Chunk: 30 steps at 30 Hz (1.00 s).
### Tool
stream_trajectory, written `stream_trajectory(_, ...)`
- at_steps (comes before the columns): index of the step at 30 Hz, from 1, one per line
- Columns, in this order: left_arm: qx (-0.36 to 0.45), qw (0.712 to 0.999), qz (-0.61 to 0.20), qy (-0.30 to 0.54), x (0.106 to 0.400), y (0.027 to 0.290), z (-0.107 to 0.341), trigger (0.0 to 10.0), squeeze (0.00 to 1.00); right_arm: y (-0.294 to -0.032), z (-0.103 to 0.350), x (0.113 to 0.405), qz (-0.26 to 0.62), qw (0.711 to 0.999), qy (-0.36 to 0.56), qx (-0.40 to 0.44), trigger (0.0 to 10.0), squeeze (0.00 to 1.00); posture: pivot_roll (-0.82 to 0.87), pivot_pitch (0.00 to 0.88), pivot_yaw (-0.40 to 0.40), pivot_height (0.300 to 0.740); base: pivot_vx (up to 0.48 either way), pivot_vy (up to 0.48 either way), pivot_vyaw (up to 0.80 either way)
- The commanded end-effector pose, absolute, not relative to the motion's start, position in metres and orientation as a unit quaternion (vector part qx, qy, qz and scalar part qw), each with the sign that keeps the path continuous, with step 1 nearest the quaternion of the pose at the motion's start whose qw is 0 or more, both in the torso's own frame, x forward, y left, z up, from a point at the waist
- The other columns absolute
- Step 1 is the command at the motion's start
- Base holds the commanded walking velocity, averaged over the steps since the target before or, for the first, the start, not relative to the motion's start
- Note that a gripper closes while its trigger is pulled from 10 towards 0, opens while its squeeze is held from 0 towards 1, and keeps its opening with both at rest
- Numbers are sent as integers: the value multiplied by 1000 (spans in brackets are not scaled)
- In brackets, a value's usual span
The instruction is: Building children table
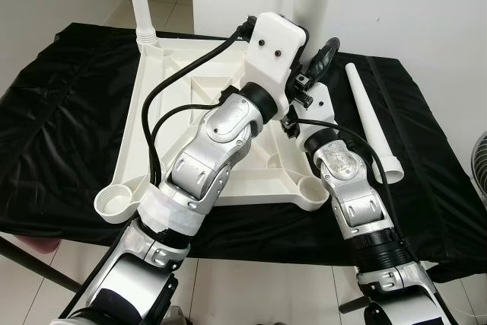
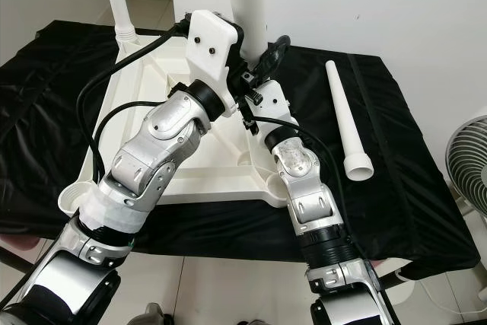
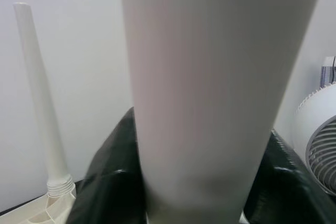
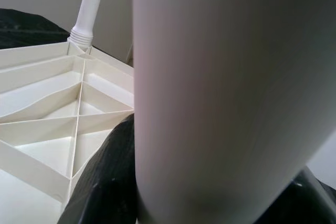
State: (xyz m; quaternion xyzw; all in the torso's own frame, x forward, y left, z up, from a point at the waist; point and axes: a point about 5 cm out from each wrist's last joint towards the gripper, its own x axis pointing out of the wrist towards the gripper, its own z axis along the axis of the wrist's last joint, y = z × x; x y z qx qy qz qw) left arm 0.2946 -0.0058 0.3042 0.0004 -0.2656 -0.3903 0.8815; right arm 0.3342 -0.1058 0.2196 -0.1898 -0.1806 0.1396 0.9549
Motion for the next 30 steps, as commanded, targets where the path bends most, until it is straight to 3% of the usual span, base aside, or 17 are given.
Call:
stream_trajectory(1, 4, 867, -428, -256, 289, -17, 301, 10000, 933, -102, 223, 335, 137, 955, -183, -188, 0, 0, 123, 80, -55, 740, 0, 0, 0)
stream_trajectory(2, -4, 866, -431, -253, 289, -17, 301, 10000, 1000, -102, 223, 336, 134, 957, -180, -186, 0, 0, 123, 80, -55, 740, 0, 0, 0)
stream_trajectory(13, -11, 863, -437, -252, 289, -14, 302, 10000, 1000, -103, 223, 338, 118, 960, -180, -176, 0, 0, 130, 76, -55, 740, 0, 0, 0)
stream_trajectory(14, -8, 864, -436, -252, 289, -14, 302, 10000, 1000, -105, 224, 339, 109, 962, -181, -173, 6471, 0, 130, 77, -54, 740, 0, 0, 0)
stream_trajectory(16, -8, 864, -436, -252, 289, -14, 302, 10000, 1000, -105, 224, 339, 109, 962, -181, -173, 6471, 0, 130, 77, -54, 740, 0, 0, 0)
stream_trajectory(17, -9, 864, -436, -251, 289, -13, 302, 10000, 0, -108, 224, 340, 98, 965, -179, -165, 10000, 0, 130, 76, -54, 740, 0, 0, 0)
stream_trajectory(30, -46, 875, -415, -243, 299, 7, 305, 10000, 0, -123, 226, 344, 40, 976, -176, -118, 10000, 0, 131, 69, -47, 740, 0, 0, 0)
